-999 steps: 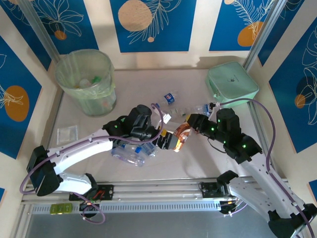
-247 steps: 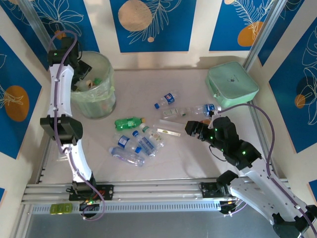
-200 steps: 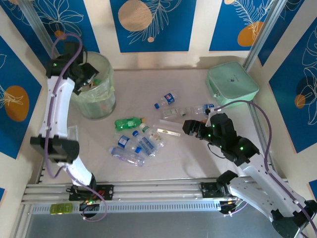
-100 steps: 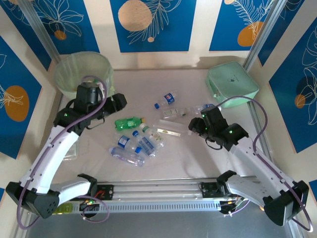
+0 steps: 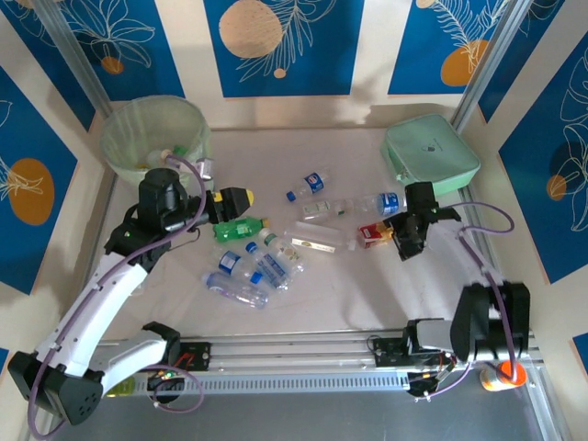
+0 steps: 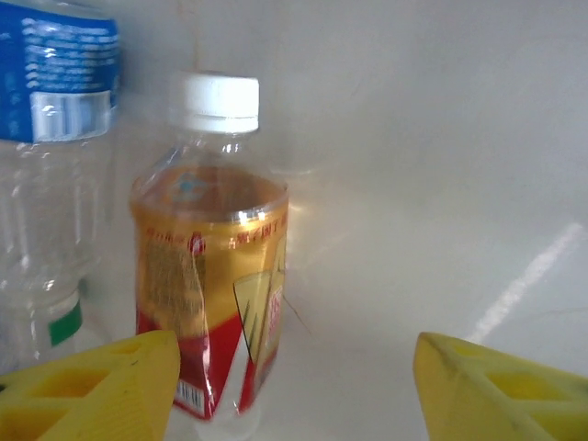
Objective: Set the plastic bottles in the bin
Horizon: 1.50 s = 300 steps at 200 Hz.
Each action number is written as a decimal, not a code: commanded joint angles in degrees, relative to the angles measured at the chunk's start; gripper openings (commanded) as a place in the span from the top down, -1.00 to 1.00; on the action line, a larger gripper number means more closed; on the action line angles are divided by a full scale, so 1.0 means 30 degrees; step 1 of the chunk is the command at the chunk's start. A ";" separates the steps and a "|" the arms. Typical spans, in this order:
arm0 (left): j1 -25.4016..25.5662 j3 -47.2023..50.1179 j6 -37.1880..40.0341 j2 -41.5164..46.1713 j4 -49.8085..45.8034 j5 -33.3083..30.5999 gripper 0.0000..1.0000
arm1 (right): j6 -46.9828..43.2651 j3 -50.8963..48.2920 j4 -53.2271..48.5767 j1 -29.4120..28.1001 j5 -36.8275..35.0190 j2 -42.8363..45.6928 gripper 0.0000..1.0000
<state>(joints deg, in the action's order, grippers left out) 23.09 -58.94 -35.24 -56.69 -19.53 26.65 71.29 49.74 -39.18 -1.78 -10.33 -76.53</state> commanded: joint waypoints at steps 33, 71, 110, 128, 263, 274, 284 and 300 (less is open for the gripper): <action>0.0175 0.0230 0.0293 0.0547 0.1528 0.1488 -0.56 | 0.1801 0.1816 0.1942 0.0323 0.1935 -0.3312 -0.46; 0.0169 0.0713 0.0151 0.1097 0.1668 0.1599 -0.56 | 0.1915 0.2164 0.1977 0.0454 0.1693 -0.4142 -0.45; 0.0167 0.0720 0.0225 0.1041 0.1727 0.1639 -0.56 | 0.1981 0.2069 0.1696 0.0506 0.1324 -0.4849 -0.42; 0.0162 0.0661 0.0086 0.0882 0.1776 0.1721 -0.56 | 0.1933 0.1974 0.1685 0.0480 0.1332 -0.5303 -0.39; 0.1561 0.0251 0.0022 -0.0896 0.0973 0.0433 -0.57 | 0.0061 0.0589 0.1306 0.0826 0.2036 -0.1578 0.15; 0.2148 -0.0184 0.0575 -0.1608 0.0321 0.0119 -0.65 | -0.0371 0.0582 0.1173 0.0539 0.2119 -0.0635 0.15; 0.2709 -0.0638 0.0995 -0.2300 -0.0151 -0.0017 -0.77 | -0.0627 0.0579 0.1000 0.0150 0.2203 0.0219 0.15; 0.3669 -0.0821 0.1188 -0.3144 0.0026 -0.0365 -0.83 | -0.1460 0.0484 0.1389 -0.0537 0.3087 0.1554 0.16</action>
<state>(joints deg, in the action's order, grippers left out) 30.48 -58.85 -34.57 -63.24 -17.52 27.75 71.29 51.83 -34.06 -0.73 -5.32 -77.32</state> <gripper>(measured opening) 0.902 0.530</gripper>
